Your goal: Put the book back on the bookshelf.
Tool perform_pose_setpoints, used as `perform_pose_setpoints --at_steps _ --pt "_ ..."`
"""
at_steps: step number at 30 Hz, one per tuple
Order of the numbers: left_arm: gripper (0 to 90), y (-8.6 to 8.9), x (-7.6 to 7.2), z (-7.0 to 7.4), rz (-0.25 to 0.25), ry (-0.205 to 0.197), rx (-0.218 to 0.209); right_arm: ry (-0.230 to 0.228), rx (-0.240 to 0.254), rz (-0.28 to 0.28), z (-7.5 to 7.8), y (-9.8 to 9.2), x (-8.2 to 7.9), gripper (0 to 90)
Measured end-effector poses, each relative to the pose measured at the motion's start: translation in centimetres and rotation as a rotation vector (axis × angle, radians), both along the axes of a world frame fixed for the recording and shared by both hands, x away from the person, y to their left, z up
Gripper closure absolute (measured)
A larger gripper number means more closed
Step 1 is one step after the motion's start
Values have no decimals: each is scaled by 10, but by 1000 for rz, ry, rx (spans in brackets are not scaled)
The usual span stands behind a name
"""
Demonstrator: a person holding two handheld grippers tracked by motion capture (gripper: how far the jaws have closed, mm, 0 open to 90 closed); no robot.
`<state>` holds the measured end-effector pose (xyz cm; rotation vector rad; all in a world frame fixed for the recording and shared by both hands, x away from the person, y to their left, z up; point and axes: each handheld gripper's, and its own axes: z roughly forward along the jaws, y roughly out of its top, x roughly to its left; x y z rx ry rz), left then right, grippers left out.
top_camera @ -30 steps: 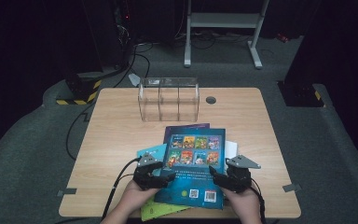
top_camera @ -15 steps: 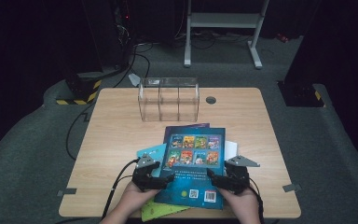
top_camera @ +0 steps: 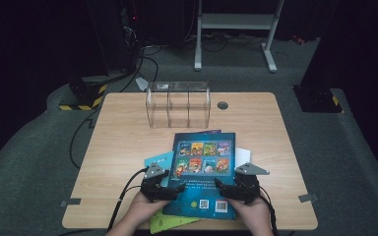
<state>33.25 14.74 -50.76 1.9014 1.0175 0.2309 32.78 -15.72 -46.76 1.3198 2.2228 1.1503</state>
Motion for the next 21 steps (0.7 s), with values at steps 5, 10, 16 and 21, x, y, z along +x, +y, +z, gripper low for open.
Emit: perform_pose_setpoints --at_steps 5,10,16,21 --pt "98 0 0 0 9 10 -1 -10 -16 2 1 4 7 205" --pt "100 0 1 1 9 19 0 27 6 13 0 -1 10 196" --pt "99 0 1 1 11 17 6 58 38 16 -3 -3 9 166" --pt "98 0 1 1 10 19 8 63 39 23 -6 5 12 153"
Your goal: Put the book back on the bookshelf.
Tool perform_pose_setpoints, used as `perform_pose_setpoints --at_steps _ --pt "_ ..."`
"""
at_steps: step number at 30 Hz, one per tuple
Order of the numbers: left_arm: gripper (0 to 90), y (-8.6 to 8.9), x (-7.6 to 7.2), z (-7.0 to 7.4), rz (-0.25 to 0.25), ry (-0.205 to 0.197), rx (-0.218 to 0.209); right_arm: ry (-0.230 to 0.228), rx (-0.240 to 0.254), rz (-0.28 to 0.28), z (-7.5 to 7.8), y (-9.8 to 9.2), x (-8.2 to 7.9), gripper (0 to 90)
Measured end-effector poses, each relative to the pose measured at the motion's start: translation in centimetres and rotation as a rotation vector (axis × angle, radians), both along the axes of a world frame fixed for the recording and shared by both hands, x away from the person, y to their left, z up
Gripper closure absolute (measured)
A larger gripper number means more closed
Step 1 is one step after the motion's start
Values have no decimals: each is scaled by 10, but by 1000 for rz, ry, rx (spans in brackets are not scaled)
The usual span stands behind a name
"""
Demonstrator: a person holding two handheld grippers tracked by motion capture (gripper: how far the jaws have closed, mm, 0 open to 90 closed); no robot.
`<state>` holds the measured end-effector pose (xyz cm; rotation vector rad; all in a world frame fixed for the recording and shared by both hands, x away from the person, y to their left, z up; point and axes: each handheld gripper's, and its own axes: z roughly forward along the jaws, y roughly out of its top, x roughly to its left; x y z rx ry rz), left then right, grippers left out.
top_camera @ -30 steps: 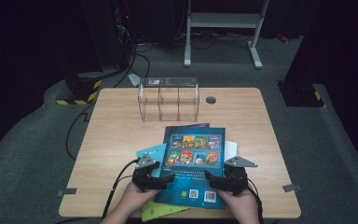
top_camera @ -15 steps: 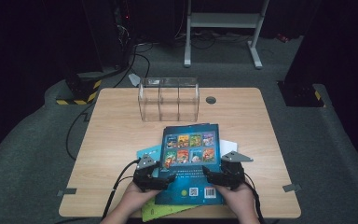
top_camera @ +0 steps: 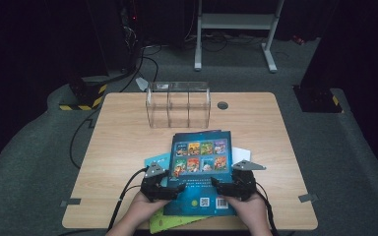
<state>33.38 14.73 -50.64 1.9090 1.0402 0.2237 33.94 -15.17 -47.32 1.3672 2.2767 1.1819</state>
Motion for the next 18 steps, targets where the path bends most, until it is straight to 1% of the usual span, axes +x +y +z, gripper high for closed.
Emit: perform_pose_setpoints --at_steps 2,5,8,12,13,16,18 --pt "98 0 0 0 0 -1 -1 -8 -8 -15 1 0 0 168" --pt "98 0 0 0 1 -2 -3 -4 -10 -22 3 1 -1 184" --pt "98 0 -1 -1 0 -4 -4 -6 -12 -14 4 -1 0 210" --pt "100 0 0 0 1 0 1 25 7 -23 4 -3 2 221" --pt "100 0 0 0 1 0 1 42 17 -21 3 -3 3 221" --pt "100 0 0 0 0 0 3 48 22 -23 2 -2 3 218" --pt "100 0 0 0 1 -2 2 42 19 -22 2 -2 3 220"
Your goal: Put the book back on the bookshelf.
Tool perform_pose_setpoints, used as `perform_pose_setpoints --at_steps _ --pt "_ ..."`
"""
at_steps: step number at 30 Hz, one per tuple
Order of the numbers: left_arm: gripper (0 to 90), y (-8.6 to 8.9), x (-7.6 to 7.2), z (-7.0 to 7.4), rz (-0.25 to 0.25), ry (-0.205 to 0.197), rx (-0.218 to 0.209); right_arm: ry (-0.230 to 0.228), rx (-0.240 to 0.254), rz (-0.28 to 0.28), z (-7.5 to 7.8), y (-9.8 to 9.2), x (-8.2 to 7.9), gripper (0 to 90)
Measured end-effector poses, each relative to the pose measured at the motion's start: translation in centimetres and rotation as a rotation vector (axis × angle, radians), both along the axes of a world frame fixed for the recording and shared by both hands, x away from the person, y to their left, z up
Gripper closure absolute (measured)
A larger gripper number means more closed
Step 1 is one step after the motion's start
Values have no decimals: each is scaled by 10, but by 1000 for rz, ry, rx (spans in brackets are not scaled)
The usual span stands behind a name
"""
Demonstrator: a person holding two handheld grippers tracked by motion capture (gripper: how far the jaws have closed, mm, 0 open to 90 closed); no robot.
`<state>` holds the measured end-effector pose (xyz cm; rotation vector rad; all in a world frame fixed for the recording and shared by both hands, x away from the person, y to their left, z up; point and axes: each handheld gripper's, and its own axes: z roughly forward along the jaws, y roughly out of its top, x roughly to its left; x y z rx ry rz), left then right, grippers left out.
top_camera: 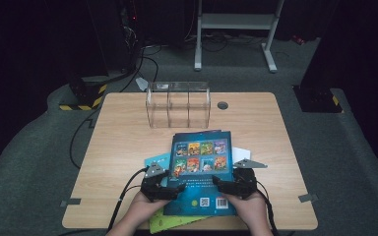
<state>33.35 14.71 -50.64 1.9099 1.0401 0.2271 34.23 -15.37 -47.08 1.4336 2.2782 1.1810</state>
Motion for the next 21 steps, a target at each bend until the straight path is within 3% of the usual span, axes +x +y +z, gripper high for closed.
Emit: perform_pose_setpoints --at_steps 4,21 --pt "97 0 -1 -1 2 -14 -6 -53 -6 -14 4 -2 -5 317" --pt "91 1 -2 -2 11 -14 -20 -157 -36 -18 11 -6 -16 449"
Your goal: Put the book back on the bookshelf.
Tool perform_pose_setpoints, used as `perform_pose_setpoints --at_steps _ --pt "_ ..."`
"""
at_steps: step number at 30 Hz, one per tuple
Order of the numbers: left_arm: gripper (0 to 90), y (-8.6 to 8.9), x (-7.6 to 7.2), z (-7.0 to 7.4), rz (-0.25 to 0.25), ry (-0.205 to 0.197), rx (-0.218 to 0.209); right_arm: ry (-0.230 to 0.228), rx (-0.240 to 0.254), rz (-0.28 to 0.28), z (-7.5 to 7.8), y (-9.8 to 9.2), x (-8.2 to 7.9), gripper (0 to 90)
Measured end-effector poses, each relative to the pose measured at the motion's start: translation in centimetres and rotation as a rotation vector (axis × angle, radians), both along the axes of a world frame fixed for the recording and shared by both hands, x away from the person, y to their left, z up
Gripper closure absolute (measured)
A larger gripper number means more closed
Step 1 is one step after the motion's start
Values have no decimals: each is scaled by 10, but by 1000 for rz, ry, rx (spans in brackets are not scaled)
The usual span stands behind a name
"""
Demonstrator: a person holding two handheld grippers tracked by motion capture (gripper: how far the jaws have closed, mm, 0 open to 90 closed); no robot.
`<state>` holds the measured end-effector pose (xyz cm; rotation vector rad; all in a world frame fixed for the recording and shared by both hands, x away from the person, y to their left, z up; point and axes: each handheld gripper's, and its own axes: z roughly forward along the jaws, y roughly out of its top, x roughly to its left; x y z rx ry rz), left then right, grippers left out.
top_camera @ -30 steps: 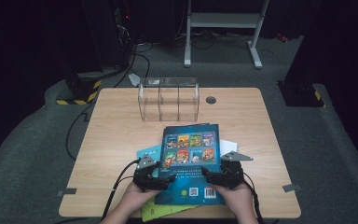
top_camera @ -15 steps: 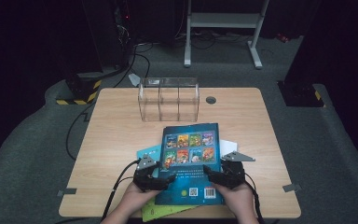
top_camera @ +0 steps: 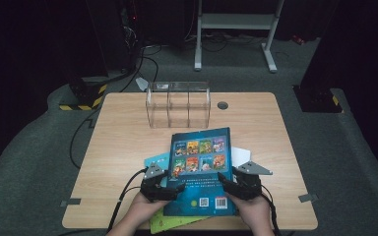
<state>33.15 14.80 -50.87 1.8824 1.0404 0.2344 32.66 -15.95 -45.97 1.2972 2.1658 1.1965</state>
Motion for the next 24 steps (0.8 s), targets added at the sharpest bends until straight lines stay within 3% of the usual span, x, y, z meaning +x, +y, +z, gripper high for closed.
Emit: perform_pose_setpoints --at_steps 14,24 --pt "84 3 1 0 1 9 -29 -75 -9 15 6 0 -8 487" --pt "47 3 3 -1 7 18 -38 -95 -8 28 8 2 -12 497"
